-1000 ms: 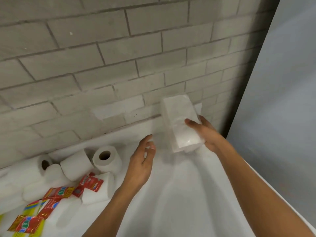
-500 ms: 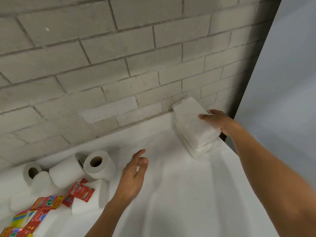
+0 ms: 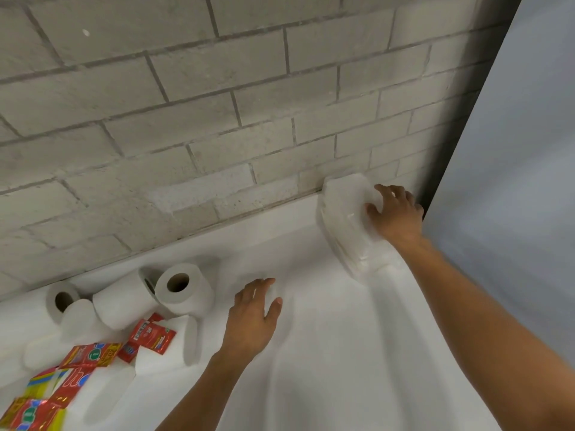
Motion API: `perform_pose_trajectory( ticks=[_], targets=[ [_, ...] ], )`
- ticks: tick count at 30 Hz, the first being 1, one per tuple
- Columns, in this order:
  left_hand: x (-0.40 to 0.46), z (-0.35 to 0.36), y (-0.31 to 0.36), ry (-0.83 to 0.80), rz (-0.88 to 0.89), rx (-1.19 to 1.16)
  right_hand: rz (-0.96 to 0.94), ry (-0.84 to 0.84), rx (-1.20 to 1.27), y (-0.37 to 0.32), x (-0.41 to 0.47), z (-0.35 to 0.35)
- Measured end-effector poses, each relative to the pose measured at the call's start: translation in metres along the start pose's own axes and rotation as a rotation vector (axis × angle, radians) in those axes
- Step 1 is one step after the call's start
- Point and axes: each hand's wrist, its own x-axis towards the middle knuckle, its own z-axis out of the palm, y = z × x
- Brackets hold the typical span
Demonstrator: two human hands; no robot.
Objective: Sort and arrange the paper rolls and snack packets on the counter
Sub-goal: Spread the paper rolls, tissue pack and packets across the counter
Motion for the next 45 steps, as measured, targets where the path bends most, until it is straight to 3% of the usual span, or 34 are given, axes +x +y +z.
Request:
perform_pose_trajectory(
  ticks=[6,11,20,26,39,45],
  targets=[
    [-0.012,0.022,-0.016,-0.055,0.010,0.222,-0.098,-0.057,-0.157,-0.013,-0.026,0.007],
    [-0.023,0.033,-0.024,-0.093,0.042,0.340,-0.175,-0.031,-0.107,-0.031,-0.062,0.012],
    [-0.030,0.002,-0.013,-0.057,0.115,0.192,-0.277,-0.178,0.223,-0.073,-0.162,0.005],
    [-0.058,-0.061,-0.031,0.132,0.146,0.064,-0.300,-0.318,0.307,-0.117,-0.214,0.007],
    [-0.142,-0.215,-0.192,0.426,-0.078,0.167,-0.436,-0.378,0.370,-0.264,-0.285,0.047],
    [-0.194,-0.287,-0.306,0.523,-0.337,0.176,-0.474,-0.433,0.437,-0.349,-0.325,0.075]
  ],
)
